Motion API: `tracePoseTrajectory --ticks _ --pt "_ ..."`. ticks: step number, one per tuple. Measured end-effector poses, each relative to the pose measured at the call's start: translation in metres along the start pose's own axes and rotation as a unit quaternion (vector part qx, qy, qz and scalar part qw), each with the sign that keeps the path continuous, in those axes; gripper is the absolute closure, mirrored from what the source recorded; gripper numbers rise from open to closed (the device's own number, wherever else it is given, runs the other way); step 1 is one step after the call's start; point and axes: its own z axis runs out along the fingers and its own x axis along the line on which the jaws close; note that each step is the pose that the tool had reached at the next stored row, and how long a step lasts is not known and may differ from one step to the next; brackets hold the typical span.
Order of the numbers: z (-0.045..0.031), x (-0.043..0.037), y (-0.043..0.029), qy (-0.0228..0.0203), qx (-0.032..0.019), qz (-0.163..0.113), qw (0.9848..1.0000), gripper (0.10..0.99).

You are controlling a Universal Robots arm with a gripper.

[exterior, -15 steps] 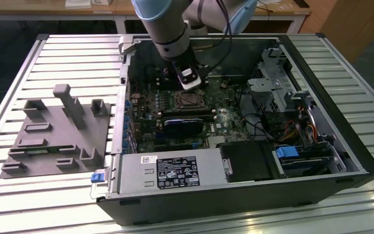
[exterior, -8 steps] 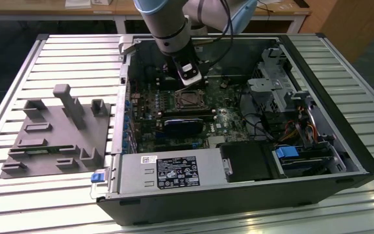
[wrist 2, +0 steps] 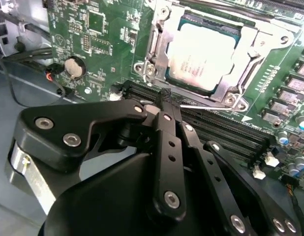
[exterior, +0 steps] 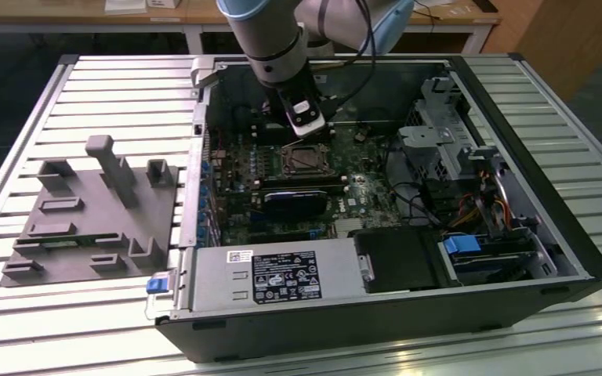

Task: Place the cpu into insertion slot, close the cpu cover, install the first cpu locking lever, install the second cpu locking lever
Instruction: 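Install the first cpu locking lever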

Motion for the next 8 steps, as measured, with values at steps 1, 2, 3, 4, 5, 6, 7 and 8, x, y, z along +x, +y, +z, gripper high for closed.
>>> tracePoseTrajectory --ticks 1,2,3,4,5,6,7,8 --pt "0.0003 -0.0006 0.0002 0.0071 0.0029 0.001 1.0 0.98" --pt "0.0006 -0.0013 0.0003 0.0156 0.0062 0.003 0.9999 0.98" --pt "0.0009 -0.002 0.0005 0.0236 0.0093 0.004 0.9997 0.98" --pt "0.0009 -0.0021 0.0006 0.0264 0.0103 0.005 0.9996 0.98" --pt "0.0009 -0.0021 0.0005 0.0264 0.0103 0.005 0.9996 0.98" --pt "0.0009 -0.0021 0.0005 0.0265 0.0104 0.005 0.9996 0.98" --pt "0.0009 -0.0021 0.0006 0.0266 0.0104 0.005 0.9996 0.98" --pt "0.0009 -0.0021 0.0007 0.0266 0.0104 0.005 0.9996 0.98"
